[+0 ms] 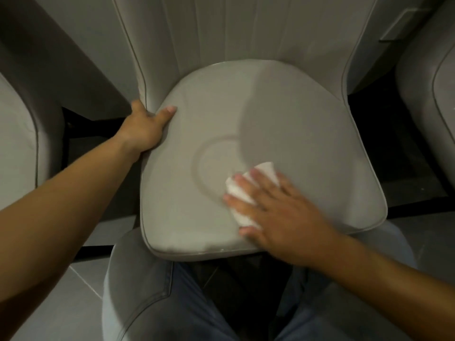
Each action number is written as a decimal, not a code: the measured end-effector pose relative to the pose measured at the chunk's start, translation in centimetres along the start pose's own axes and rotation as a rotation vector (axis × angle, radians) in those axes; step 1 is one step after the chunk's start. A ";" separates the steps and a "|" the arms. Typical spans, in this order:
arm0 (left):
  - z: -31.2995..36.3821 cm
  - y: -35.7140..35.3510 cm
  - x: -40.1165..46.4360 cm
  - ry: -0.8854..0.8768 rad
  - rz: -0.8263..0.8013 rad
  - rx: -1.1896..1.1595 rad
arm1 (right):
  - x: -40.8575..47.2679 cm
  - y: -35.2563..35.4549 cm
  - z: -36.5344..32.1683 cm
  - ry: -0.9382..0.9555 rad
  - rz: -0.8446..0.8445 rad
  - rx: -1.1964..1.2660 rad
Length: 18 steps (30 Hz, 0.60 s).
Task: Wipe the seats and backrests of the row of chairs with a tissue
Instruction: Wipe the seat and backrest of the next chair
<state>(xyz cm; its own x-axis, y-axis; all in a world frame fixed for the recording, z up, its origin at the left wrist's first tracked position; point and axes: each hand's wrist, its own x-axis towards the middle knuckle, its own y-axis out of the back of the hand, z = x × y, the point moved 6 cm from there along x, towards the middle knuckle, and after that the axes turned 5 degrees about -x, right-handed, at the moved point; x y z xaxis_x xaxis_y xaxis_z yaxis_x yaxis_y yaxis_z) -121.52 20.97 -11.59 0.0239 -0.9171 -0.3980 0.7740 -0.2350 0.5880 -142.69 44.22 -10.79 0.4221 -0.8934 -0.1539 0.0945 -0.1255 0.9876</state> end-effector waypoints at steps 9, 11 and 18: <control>-0.6 -0.9 -2.0 -0.139 0.108 0.223 | -1.2 -0.6 12.7 -0.621 -0.033 0.189; -1.0 -1.0 -2.4 -0.160 0.111 0.230 | 1.4 0.1 10.6 -0.585 0.009 0.198; -1.0 -0.9 -2.6 -0.182 0.127 0.230 | 5.4 2.2 -8.2 -0.012 0.250 0.230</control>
<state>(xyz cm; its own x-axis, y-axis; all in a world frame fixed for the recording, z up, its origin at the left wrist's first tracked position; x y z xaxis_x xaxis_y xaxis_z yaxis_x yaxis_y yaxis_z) -121.64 23.91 -11.81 -0.0184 -0.9814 -0.1909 0.6079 -0.1626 0.7772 -132.81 42.64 -9.69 0.3954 -0.9138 0.0934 -0.2168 0.0060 0.9762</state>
